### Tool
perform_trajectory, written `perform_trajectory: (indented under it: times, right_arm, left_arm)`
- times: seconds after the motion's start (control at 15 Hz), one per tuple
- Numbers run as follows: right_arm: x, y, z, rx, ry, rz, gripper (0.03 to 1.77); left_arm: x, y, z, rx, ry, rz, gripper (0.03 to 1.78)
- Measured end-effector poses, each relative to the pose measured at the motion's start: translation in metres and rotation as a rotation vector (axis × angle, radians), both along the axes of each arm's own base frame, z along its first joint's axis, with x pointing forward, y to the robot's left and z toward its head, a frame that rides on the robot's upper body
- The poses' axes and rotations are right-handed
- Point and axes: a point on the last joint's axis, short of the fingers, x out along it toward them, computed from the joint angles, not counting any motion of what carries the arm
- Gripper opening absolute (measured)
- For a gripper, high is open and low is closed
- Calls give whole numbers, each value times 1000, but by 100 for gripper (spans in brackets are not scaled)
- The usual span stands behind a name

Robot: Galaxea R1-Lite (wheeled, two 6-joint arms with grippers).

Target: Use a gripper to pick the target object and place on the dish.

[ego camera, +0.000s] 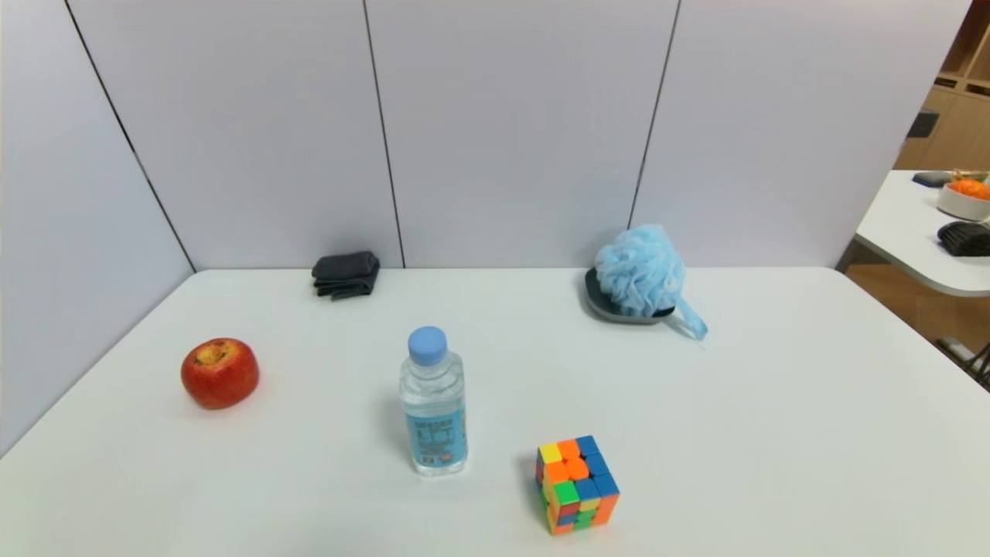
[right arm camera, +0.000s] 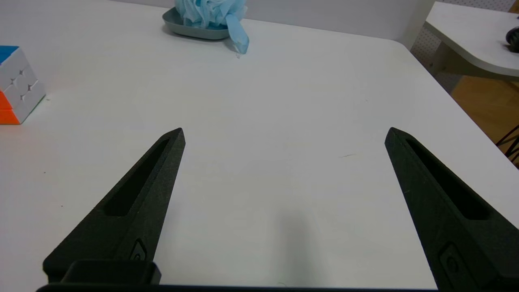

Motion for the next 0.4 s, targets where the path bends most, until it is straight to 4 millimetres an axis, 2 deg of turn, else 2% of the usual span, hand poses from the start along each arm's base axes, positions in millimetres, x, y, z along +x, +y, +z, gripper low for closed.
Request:
perform_trajectory:
  times: [0.4]
  right_arm:
    - [0,0,0,1,4,0,171]
  left_arm:
    - [0,0,0,0,0,0,169]
